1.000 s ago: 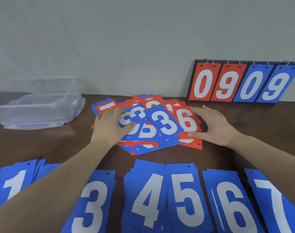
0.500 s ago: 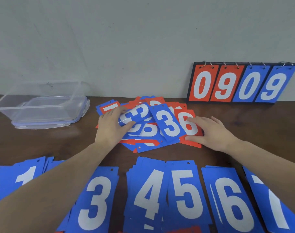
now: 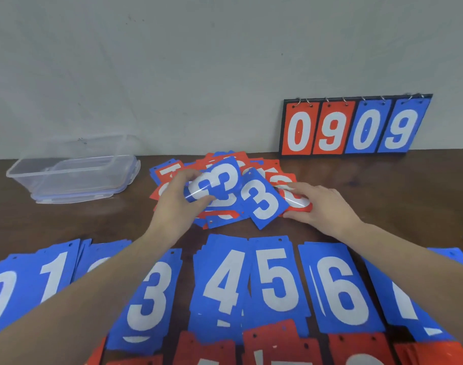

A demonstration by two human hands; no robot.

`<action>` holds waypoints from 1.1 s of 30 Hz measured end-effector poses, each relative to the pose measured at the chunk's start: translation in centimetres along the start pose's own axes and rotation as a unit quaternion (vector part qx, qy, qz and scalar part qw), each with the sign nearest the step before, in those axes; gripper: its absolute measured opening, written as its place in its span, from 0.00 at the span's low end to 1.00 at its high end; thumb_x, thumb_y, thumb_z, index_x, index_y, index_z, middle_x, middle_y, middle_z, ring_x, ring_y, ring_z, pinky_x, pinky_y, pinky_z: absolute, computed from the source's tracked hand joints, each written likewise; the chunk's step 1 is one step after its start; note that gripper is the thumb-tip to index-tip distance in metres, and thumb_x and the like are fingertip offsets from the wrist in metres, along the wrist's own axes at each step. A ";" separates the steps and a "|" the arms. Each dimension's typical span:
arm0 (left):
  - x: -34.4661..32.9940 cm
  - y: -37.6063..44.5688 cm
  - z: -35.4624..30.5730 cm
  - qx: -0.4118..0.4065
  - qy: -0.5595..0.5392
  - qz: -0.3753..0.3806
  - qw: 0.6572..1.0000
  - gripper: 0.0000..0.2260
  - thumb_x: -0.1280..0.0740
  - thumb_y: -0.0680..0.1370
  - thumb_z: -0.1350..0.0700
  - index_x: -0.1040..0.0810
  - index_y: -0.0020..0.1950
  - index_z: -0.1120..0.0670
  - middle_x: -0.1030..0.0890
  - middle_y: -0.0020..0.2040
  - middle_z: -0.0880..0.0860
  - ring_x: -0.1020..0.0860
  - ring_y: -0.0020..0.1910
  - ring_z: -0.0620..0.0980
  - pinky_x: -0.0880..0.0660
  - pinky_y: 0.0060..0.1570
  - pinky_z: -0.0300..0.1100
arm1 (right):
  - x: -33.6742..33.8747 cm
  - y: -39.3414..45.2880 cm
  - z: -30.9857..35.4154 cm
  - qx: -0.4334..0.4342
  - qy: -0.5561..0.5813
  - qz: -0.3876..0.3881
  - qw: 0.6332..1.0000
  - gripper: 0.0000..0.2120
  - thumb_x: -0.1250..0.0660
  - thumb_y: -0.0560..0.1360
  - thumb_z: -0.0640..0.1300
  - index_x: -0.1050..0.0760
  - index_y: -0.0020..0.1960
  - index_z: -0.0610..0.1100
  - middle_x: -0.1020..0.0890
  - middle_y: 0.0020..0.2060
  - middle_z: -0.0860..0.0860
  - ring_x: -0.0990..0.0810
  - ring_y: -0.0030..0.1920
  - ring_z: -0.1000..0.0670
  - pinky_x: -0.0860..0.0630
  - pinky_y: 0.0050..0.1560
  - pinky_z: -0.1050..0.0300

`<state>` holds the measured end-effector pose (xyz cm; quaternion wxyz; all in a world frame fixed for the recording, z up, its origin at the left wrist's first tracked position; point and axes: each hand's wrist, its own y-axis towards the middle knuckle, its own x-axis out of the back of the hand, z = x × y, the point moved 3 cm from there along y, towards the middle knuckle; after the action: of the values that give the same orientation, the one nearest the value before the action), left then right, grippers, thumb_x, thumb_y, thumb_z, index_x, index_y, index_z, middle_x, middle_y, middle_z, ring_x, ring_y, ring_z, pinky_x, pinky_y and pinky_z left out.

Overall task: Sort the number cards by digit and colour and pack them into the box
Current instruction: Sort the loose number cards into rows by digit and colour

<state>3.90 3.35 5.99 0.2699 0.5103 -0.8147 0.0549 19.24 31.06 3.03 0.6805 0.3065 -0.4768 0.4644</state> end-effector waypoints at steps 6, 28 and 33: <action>-1.5 -2.2 -1.8 0.023 -0.078 -0.001 0.997 0.21 0.24 0.75 0.58 0.28 0.63 0.46 0.27 0.54 0.35 0.28 0.48 0.21 0.27 0.39 0.24 | 1.4 -2.2 0.0 -0.038 0.066 -0.036 0.996 0.34 0.29 0.77 0.58 0.42 0.77 0.61 0.26 0.71 0.54 0.24 0.67 0.48 0.24 0.66 0.47; 0.4 -10.9 -2.1 0.220 -0.400 -0.017 0.889 0.05 0.30 0.78 0.62 0.21 0.51 0.54 0.15 0.57 0.55 0.17 0.58 0.54 0.25 0.60 0.53 | 2.1 -12.6 2.2 -0.114 0.443 0.020 0.889 0.17 0.26 0.76 0.42 0.26 0.62 0.50 0.15 0.54 0.53 0.15 0.50 0.52 0.18 0.48 0.55; 3.8 -12.4 -0.8 0.247 -0.397 -0.104 0.878 0.04 0.29 0.79 0.54 0.19 0.53 0.48 0.13 0.50 0.49 0.16 0.42 0.47 0.23 0.32 0.39 | 2.2 -13.1 4.5 -0.092 0.483 0.019 0.870 0.06 0.32 0.80 0.45 0.20 0.55 0.45 0.15 0.35 0.46 0.22 0.26 0.51 0.27 0.29 0.57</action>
<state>13.64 -5.26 6.23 -0.2073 0.6210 -0.7556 0.0186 29.95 22.94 7.00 0.8424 -0.0293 -0.1349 0.5208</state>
